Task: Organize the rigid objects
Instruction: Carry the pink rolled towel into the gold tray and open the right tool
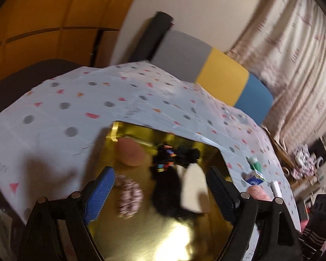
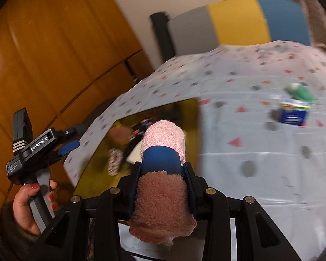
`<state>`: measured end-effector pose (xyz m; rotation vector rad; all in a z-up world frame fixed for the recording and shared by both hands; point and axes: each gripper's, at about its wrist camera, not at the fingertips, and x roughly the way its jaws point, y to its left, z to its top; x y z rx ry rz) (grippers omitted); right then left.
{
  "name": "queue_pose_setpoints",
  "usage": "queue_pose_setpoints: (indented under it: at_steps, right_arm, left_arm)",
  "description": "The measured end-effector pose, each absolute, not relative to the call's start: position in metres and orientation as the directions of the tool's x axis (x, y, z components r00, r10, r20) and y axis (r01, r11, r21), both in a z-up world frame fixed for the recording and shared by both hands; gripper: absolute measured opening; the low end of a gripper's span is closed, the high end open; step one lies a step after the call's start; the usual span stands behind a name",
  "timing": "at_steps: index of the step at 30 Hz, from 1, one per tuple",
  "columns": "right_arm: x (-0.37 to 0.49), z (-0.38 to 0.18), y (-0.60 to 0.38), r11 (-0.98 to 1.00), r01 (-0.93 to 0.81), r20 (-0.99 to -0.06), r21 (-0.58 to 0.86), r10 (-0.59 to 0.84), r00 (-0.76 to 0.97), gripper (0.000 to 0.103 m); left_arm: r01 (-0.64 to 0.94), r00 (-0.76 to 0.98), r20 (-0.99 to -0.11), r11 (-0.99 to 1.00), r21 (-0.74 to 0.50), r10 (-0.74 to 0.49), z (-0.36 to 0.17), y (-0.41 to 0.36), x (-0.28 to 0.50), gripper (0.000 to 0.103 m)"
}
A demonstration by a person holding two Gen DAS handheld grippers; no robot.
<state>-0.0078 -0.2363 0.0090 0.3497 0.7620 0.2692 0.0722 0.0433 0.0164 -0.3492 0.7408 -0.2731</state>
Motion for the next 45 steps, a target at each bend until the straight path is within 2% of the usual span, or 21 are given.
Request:
queue_pose_setpoints:
  at_steps: [10,17,19,22,25,36,45]
  right_arm:
    - [0.030,-0.025,-0.127,0.860,-0.295,-0.707,0.417,0.511,0.490,0.038]
    - [0.056,-0.049,-0.084,0.837,-0.319,-0.729,0.445,0.546,0.413,0.038]
    - [0.059,-0.054,-0.075,0.840,-0.323,-0.736,0.437,0.540,0.408,0.042]
    - [0.058,-0.054,-0.070,0.844,-0.333,-0.732,0.420,0.532,0.426,0.043]
    - [0.048,-0.040,-0.080,0.848,-0.335,-0.704,0.410,0.528,0.474,0.053]
    - [0.018,-0.005,-0.150,0.893,-0.214,-0.640,0.397,0.436,0.632,0.055]
    - [0.001,-0.004,-0.220,0.933,-0.067,-0.655,0.355,0.299,0.693,0.056]
  left_arm:
    - [0.008,0.749,-0.581,0.882,-0.470,-0.317,0.008,0.094,0.053,0.087]
    - [-0.032,0.778,-0.555,0.862,-0.506,-0.296,0.015,0.107,0.051,0.087]
    - [-0.033,0.777,-0.553,0.857,-0.514,-0.302,0.015,0.107,0.050,0.087]
    - [-0.028,0.775,-0.553,0.858,-0.514,-0.306,0.016,0.106,0.050,0.087]
    - [-0.010,0.773,-0.542,0.848,-0.530,-0.330,0.014,0.104,0.049,0.087]
    - [0.065,0.739,-0.550,0.855,-0.515,-0.388,0.011,0.074,0.046,0.087]
    - [0.221,0.651,-0.565,0.838,-0.498,-0.507,0.008,0.021,0.036,0.087]
